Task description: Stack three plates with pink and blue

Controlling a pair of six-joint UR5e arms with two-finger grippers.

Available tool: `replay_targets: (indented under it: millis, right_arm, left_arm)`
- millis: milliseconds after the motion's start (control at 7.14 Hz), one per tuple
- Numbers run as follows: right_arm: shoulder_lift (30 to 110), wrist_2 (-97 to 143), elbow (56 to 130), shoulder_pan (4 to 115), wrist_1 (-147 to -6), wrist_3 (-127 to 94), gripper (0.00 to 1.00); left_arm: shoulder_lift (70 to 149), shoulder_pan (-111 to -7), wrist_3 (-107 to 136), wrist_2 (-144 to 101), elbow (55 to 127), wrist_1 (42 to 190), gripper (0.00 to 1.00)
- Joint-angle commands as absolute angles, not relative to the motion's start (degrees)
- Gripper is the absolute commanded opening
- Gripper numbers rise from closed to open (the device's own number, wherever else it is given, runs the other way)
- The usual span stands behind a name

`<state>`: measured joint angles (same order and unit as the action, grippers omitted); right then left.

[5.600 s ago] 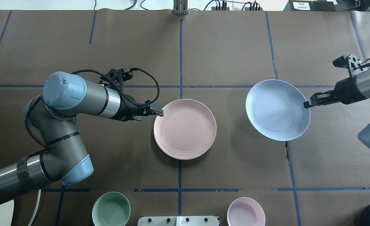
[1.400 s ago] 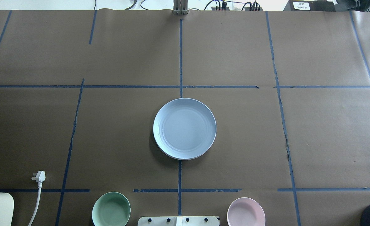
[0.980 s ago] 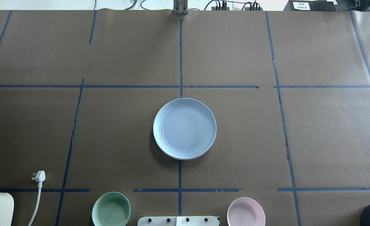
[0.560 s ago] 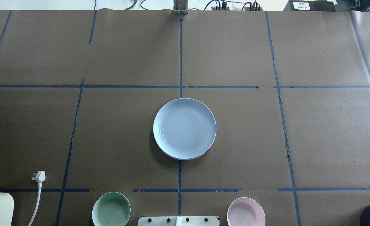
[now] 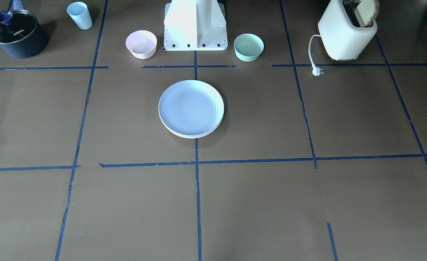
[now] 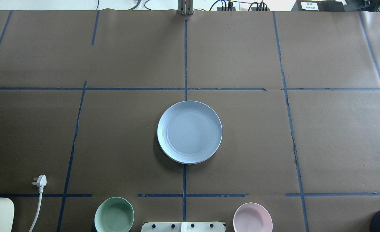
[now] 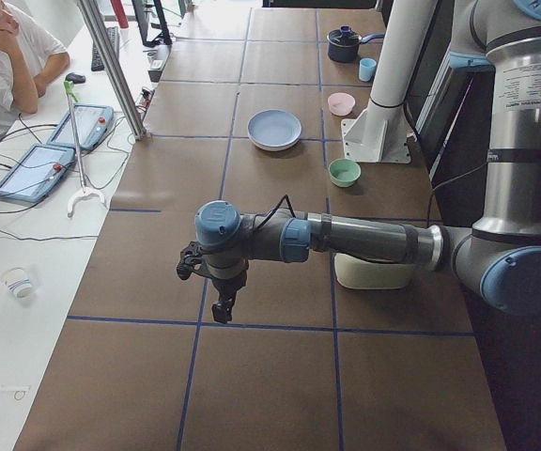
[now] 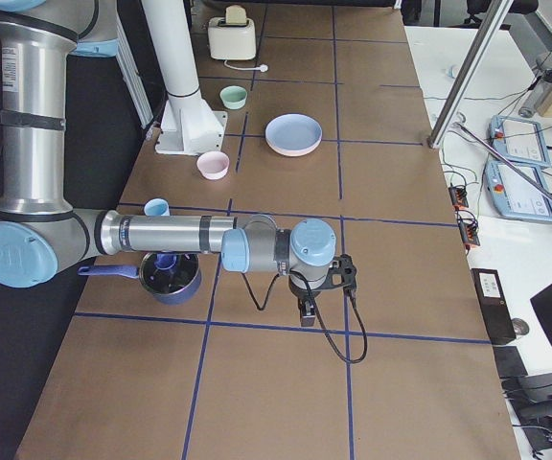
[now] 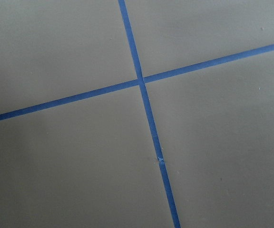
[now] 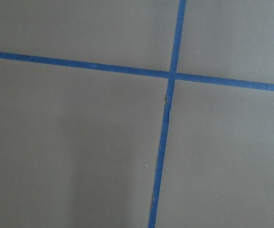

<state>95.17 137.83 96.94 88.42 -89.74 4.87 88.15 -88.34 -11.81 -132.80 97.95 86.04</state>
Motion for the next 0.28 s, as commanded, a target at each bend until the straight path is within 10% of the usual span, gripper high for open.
replay_targets:
  millis: [0,140]
  right_arm:
    - [95.10,137.99,97.12,87.80,-89.74,4.75,1.00]
    - [95.10,137.90,96.95,87.45,-89.74,4.83,1.00]
  left_arm:
    - [88.15,-87.54,-11.78,-132.72,98.00,86.04,1.00]
    - [88.42,-87.54,-11.78,-132.63,98.00,86.04,1.00]
